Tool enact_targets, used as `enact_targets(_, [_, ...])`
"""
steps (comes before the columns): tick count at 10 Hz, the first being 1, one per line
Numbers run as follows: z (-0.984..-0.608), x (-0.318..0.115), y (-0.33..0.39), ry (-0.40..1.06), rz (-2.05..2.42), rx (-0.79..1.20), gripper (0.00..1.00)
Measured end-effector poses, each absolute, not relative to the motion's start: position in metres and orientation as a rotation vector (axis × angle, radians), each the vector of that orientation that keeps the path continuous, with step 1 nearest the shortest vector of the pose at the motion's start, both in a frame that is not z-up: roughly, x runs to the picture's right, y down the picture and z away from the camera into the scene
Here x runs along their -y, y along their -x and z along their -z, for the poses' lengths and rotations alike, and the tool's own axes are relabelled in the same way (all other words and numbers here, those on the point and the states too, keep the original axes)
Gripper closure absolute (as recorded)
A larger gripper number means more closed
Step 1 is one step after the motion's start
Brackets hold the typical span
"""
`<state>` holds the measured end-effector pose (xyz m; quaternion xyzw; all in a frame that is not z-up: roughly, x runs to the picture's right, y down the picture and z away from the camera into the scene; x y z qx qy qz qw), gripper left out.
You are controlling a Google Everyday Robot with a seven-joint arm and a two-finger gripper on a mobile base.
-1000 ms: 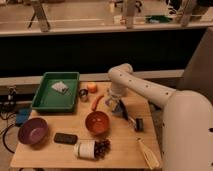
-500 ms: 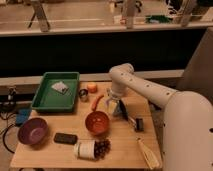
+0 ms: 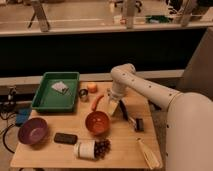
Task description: Place sponge in table surface
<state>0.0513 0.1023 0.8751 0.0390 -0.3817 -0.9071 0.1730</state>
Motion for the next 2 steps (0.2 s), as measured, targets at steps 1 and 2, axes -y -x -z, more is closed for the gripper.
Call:
enact_targets(1, [-0.8735,-0.1025,-0.0508,-0.130,2.586,1.077,0.20])
enact_targets(2, [-0.8709,-0.1025,-0.0497,-0.159,2.607,1.066,0.20])
